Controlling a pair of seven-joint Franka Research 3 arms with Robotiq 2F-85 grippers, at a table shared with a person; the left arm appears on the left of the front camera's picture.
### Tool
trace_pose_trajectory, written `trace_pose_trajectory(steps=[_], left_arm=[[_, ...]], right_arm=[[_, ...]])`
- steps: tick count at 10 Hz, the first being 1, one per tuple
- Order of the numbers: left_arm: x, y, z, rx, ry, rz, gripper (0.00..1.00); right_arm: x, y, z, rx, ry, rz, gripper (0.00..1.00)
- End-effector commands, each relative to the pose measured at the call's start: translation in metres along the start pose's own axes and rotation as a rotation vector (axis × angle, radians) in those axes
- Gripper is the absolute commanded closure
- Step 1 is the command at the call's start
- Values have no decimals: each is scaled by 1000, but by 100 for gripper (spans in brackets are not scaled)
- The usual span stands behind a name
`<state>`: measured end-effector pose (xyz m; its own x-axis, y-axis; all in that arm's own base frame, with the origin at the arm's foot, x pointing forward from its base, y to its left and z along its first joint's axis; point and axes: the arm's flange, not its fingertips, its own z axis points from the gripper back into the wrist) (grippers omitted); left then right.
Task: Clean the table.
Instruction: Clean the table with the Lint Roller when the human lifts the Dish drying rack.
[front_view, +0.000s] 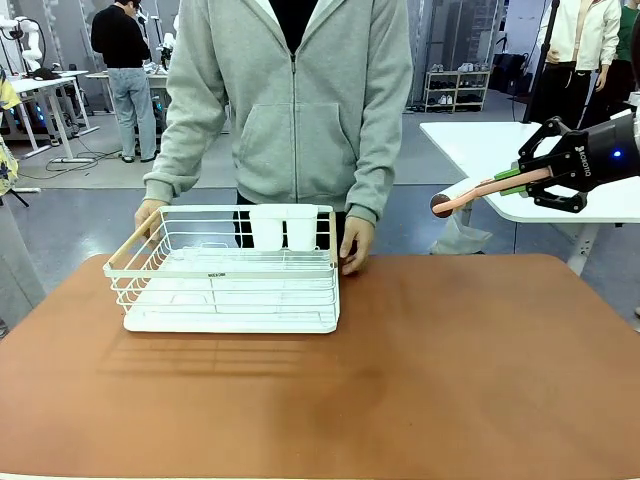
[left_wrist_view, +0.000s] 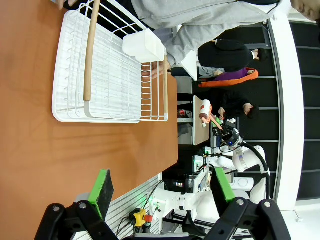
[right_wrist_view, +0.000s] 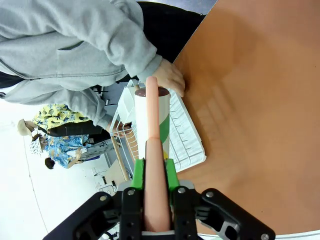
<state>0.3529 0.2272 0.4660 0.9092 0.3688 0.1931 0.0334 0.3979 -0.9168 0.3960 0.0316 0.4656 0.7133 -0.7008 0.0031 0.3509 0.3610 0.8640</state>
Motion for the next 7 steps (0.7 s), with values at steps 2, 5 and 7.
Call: trace_pose_trajectory(steps=[2, 5, 7], left_arm=[[0, 0, 2, -7, -5, -8, 0], [0, 0, 2, -7, -5, -8, 0], [0, 0, 2, -7, -5, -8, 0]], right_arm=[[-2, 1, 0, 2, 3, 3, 100], [-2, 1, 0, 2, 3, 3, 100], [-2, 1, 0, 2, 3, 3, 100]])
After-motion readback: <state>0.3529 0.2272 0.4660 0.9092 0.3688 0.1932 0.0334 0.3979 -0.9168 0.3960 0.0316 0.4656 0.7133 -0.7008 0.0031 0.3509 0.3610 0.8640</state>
